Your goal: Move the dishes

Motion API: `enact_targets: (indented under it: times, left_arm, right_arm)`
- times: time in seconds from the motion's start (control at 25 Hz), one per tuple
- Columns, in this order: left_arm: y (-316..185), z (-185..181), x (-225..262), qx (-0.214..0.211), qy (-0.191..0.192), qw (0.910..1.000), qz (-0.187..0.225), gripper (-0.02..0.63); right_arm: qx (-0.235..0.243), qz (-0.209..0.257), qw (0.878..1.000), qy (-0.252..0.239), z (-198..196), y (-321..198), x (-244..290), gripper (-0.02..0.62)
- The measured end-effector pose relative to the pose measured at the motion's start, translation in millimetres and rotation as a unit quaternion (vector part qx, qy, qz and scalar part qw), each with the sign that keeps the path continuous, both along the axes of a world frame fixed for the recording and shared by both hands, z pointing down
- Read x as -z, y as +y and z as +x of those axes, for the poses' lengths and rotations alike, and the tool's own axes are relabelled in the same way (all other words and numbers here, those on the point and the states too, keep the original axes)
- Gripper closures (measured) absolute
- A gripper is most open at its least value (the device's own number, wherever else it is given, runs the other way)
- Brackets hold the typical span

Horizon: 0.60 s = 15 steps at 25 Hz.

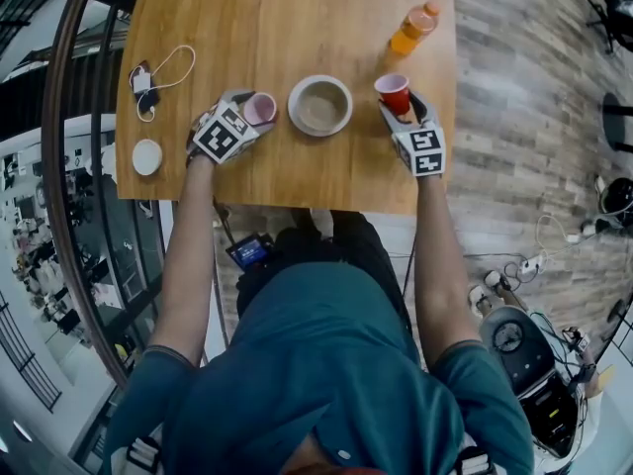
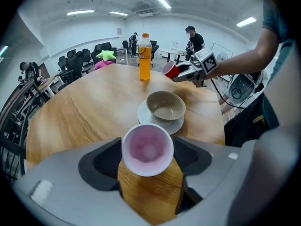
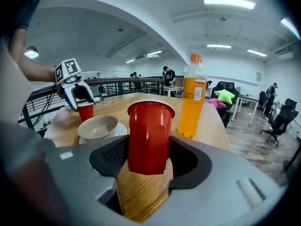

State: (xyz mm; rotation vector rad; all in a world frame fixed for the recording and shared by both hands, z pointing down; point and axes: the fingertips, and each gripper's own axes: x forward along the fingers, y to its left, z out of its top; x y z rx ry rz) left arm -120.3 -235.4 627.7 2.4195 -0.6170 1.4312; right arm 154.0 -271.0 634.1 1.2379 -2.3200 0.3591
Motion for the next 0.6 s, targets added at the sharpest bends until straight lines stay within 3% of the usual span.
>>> enact_targets:
  times: [0.28,0.6]
  left_arm:
    - [-1.6,-2.8,6.2,-0.002,0.024,0.9997,-0.005,0.265]
    - [-5.6,-3.8,14.3,0.005,0.033,0.9994,0.002,0.265]
  right_arm:
    - [-0.007,-0.005,1.0,-0.003,1.0,1.3,-6.6,0.319]
    - [-0.006,-0.049,0.999,0.018,10.1,6.9,-34.0,0.316]
